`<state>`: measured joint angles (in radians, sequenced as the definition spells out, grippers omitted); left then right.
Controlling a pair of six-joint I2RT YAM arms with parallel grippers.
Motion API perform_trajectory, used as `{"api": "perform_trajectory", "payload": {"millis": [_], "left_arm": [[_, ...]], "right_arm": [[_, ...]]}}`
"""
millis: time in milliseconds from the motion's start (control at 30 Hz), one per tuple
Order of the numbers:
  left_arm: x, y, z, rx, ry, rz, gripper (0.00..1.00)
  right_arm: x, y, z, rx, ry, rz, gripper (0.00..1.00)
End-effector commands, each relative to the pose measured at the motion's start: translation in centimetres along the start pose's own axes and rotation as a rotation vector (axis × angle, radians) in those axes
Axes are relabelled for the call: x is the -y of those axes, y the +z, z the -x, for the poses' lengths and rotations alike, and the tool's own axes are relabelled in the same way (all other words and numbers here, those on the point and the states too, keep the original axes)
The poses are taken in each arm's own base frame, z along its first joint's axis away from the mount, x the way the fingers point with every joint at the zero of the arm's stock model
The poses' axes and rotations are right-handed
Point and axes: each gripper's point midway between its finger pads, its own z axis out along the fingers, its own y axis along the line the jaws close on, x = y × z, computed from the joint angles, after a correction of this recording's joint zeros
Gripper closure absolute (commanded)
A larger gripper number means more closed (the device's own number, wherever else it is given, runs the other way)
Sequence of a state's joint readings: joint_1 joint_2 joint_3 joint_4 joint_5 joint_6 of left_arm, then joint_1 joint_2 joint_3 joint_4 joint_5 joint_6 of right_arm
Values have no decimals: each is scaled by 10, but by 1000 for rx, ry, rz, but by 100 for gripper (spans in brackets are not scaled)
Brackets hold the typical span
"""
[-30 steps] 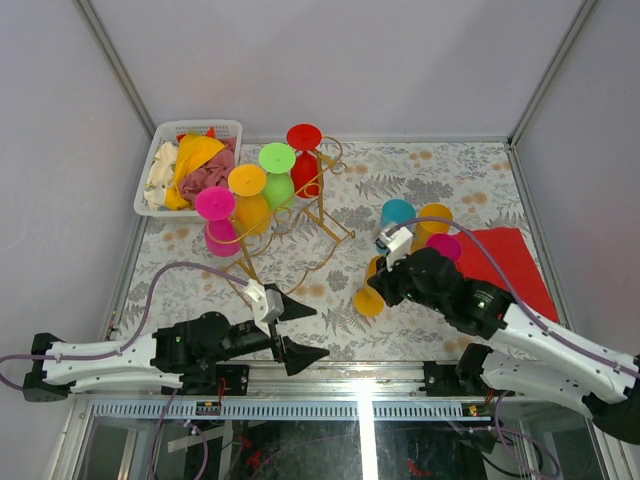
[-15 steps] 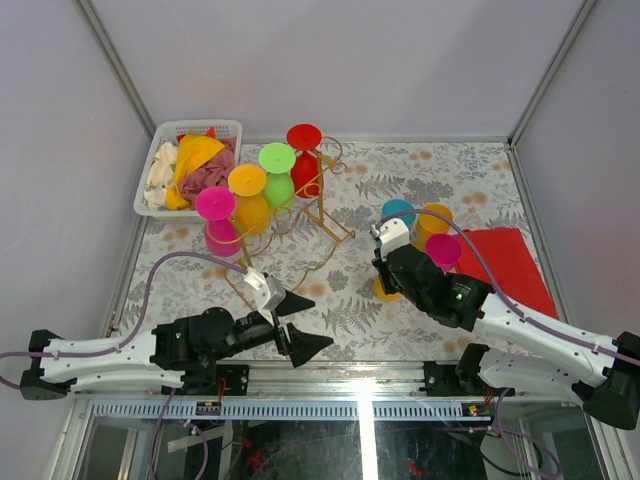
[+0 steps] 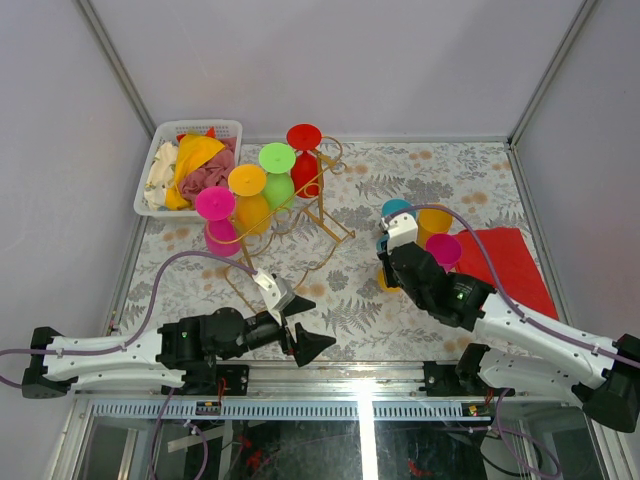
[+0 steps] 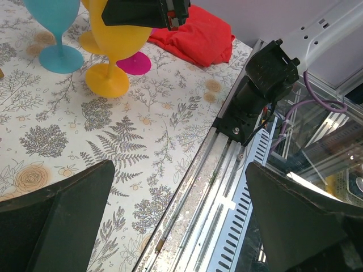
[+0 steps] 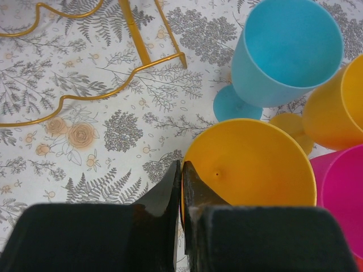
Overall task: Take the wine glass off the wine glass rack
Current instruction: Place the wine glass at the center of the board.
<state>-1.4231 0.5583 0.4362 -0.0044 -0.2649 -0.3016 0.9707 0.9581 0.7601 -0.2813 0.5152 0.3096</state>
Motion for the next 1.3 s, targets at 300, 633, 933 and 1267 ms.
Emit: {"api": "perform_trajectory", "payload": {"millis": [300, 633, 933, 1267], "left_arm": [[3, 1, 24, 73, -32, 5, 0], [3, 1, 21, 69, -39, 5, 0], [2, 1, 21, 69, -42, 6, 0], [4, -1, 24, 73, -45, 0, 0]], "right_arm": [[20, 15, 0, 12, 82, -74, 100], [18, 16, 1, 33, 95, -59, 100], [17, 20, -3, 19, 107, -57, 100], [21, 19, -3, 1, 107, -77, 96]]}}
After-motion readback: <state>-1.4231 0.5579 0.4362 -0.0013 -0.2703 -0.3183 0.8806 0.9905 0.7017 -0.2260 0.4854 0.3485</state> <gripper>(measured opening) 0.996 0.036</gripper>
